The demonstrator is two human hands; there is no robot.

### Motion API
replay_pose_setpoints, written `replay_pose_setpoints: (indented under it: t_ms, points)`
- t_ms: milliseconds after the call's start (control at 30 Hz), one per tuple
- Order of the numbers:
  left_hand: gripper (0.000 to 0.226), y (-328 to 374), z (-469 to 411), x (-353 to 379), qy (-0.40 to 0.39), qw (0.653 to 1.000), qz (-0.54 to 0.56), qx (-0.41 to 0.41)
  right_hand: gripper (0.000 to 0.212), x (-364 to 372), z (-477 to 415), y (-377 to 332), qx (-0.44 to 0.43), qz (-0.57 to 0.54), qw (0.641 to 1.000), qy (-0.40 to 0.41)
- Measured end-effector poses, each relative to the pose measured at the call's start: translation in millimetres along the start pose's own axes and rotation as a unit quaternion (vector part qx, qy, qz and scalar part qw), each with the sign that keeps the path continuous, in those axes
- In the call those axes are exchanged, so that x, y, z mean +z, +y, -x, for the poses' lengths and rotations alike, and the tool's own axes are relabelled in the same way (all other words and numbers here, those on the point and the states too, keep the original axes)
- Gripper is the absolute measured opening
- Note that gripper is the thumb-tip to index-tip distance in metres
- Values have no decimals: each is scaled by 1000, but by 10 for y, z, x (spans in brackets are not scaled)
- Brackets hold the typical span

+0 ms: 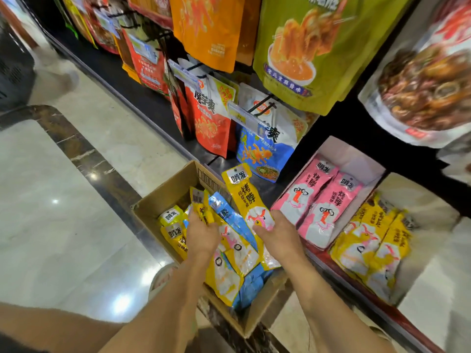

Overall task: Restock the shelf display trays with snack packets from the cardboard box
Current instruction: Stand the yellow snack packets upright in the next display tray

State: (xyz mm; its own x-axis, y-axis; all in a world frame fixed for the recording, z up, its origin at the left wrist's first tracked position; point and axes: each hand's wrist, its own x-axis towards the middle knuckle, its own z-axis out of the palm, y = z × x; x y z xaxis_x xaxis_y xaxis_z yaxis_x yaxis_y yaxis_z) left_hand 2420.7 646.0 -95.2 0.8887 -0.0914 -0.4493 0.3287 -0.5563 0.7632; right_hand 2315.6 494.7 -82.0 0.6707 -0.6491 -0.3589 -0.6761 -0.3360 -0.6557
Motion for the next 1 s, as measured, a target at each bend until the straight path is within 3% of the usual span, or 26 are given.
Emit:
replay_pose_setpoints:
  t_ms: [167,367,600,767,833,933,1000]
  points:
    - [33,283,260,-13,-58,990,50,118,21,-257,117,40,17,-130,990,52]
    - [6,567,497,208,-109,982,69,137,19,-559,287,229,69,-259,956,119]
    - [6,775,851,673,-219,959,99,153,19,-1008,530,630,128,-338,915,182]
    - [21,879,1088,1109,-259,944,74,188,22,-1308,708,989,157,-379,883,229]
    - [24,948,1186,1287,-276,944,67,168,14,-1417,782,1134,172,-393,870,244]
    - [32,1015,1290,1560,-307,940,42,141,29,-1556,876,1362,196,-410,848,272]
    - [24,1059,1401,1717,-340,930,34,137,19,-1648,954,1510,210,-419,837,282]
